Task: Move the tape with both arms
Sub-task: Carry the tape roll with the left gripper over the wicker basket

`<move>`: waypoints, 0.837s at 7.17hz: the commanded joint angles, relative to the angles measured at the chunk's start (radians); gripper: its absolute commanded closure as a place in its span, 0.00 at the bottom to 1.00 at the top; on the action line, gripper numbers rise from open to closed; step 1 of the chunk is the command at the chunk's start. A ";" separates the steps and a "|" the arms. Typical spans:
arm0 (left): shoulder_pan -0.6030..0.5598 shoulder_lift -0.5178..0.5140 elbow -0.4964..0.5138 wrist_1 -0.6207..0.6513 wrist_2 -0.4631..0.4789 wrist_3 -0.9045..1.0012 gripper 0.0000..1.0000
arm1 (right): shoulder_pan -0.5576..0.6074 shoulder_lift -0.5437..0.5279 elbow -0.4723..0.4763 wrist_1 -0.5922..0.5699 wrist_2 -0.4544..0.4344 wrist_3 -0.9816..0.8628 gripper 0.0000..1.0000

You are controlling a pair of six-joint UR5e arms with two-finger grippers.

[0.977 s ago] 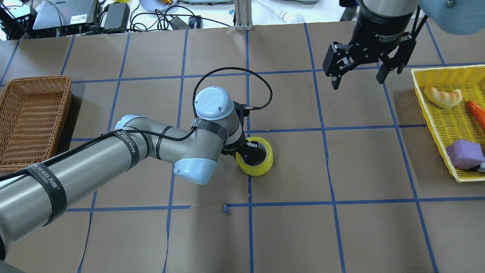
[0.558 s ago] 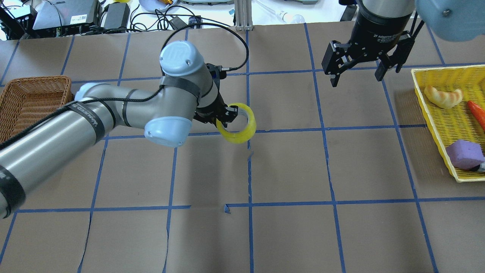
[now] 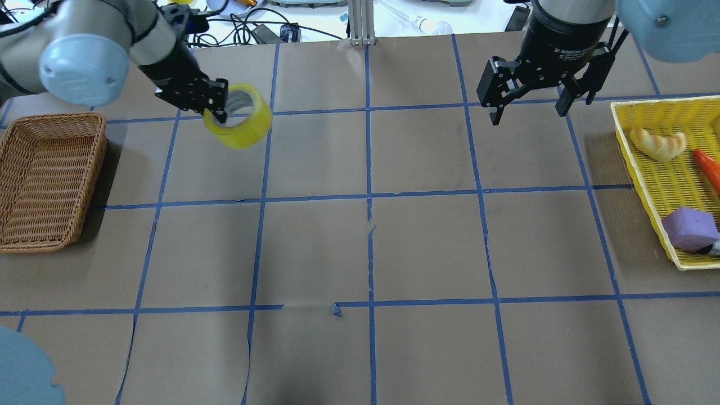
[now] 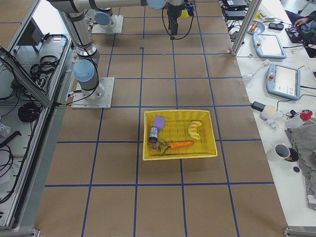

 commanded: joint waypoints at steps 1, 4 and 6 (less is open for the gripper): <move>0.227 -0.015 0.017 -0.044 0.004 0.277 1.00 | 0.002 0.000 0.002 0.000 -0.001 -0.003 0.00; 0.499 -0.087 0.074 0.032 0.088 0.588 1.00 | 0.003 0.000 -0.002 -0.003 0.000 0.001 0.00; 0.579 -0.206 0.132 0.085 0.090 0.747 1.00 | 0.009 -0.001 -0.002 -0.014 0.002 0.002 0.00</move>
